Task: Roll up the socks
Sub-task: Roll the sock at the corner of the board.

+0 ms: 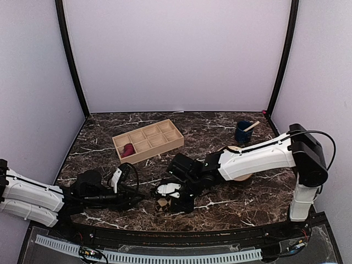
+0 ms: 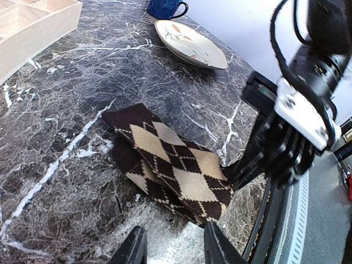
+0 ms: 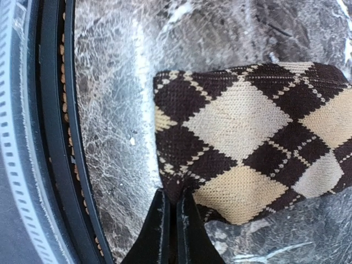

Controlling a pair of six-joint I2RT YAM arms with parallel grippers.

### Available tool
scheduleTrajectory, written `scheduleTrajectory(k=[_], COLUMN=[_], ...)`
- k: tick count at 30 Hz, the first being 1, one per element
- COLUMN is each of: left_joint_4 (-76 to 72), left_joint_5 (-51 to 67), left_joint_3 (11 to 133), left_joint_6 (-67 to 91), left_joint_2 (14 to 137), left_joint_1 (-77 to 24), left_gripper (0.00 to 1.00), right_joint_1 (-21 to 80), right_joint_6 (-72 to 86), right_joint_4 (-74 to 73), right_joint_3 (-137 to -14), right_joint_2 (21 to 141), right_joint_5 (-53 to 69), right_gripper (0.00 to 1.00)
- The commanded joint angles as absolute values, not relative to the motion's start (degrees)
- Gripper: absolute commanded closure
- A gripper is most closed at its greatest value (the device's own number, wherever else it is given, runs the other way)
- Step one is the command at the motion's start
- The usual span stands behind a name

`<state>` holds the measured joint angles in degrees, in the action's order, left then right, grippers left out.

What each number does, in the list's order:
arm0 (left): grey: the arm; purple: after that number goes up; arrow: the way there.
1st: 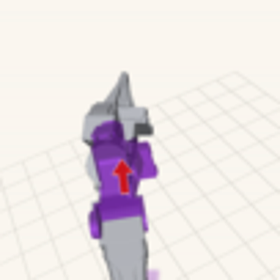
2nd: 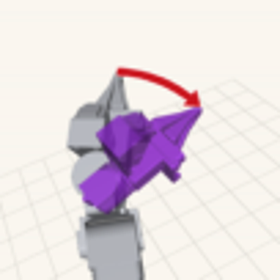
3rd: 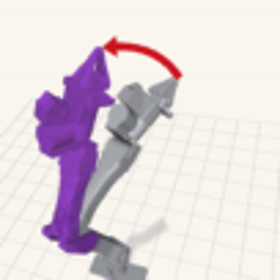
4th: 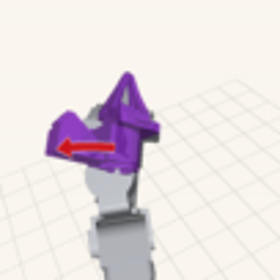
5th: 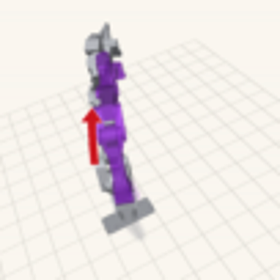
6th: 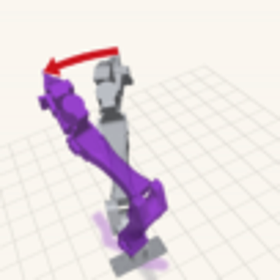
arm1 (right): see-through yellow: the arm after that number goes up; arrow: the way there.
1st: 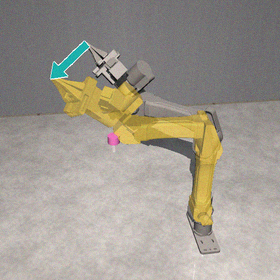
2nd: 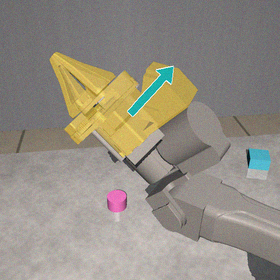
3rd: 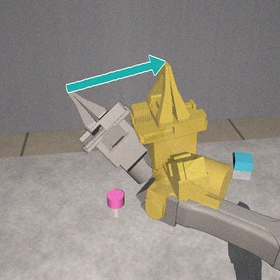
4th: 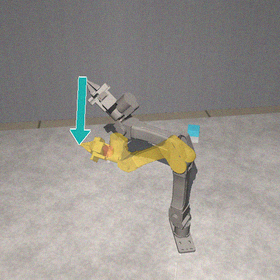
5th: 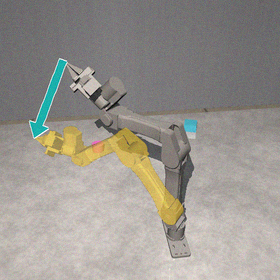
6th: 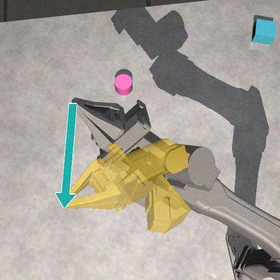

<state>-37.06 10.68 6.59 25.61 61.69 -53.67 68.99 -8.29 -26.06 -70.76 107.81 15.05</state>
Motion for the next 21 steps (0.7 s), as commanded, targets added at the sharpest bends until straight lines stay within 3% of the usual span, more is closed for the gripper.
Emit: scheduleTrajectory(k=[1,21], left_joint_4=[-38.00,-36.05], left_joint_5=[12.51,17.25], left_joint_3=[5.63,14.01], left_joint_6=[24.14,14.56], left_joint_2=[60.91,71.86], left_joint_1=[-54.18,-61.17], left_gripper=[0.63,0.57], right_joint_1=[66.19,59.59], right_joint_6=[-7.47,-7.95], right_joint_4=[-30.59,-39.05], right_joint_3=[-74.80,-86.23], right_joint_2=[110.08,123.45], right_joint_5=[24.70,49.40], right_gripper=[1.00,1.00])
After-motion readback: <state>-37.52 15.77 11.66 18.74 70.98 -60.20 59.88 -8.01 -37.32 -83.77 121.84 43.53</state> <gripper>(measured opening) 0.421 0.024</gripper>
